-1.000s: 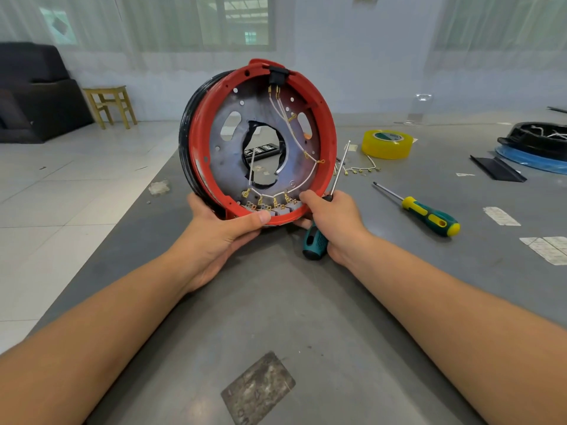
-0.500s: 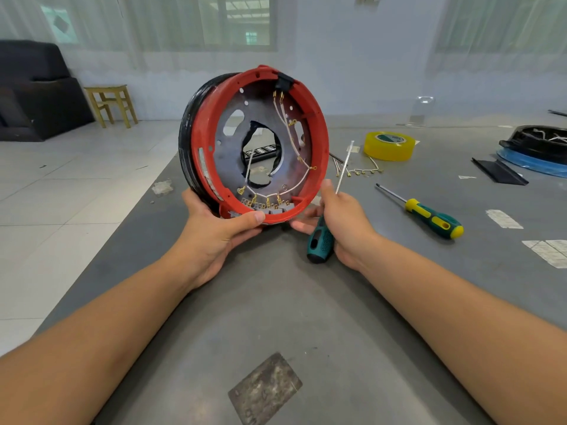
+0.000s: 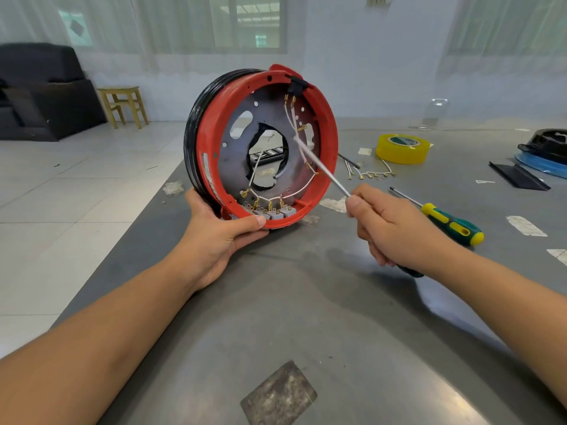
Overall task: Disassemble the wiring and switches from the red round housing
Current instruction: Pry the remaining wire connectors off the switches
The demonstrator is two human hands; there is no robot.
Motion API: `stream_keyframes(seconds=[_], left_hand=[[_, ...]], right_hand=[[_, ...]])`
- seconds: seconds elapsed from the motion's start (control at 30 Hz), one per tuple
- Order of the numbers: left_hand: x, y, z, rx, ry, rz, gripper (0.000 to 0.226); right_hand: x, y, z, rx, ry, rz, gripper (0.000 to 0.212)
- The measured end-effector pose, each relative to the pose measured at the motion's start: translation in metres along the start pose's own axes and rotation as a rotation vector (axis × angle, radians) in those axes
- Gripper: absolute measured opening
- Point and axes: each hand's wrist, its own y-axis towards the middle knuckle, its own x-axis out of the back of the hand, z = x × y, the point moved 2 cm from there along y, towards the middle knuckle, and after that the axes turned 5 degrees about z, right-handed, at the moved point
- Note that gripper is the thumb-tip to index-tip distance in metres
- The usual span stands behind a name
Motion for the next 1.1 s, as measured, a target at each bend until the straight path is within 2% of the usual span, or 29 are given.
stream_keyframes(seconds=[0.13, 0.2, 0.3, 0.67, 0.9, 1.1], left_hand=[[0.002, 0.001, -0.002, -0.010, -0.068, -0.004, 0.079], [0.002, 0.000, -0.004, -0.022, -0.082, -0.004, 0.081], [0.001, -0.001, -0.005, -0.029, -0.078, 0.001, 0.083], [0.001, -0.001, -0.005, -0.028, -0.075, 0.000, 0.093], [-0.003, -0.004, -0.007, -0.049, -0.007, 0.018, 0.086], [-0.008, -0.007, -0.009, -0.094, 0.059, 0.011, 0.100]], right_hand=[[0.002, 0.007, -0.006, 0.048, -0.393, 0.127, 0.017], [-0.001, 0.008, -0.007, 0.087, -0.606, 0.138, 0.022], [-0.003, 0.009, -0.011, 0.055, -0.750, 0.167, 0.030], [-0.007, 0.010, 0.007, 0.076, -0.882, 0.083, 0.028], [-0.001, 0.008, 0.030, 0.123, -1.002, 0.060, 0.033], [-0.001, 0.006, 0.041, 0.071, -1.027, 0.008, 0.029]])
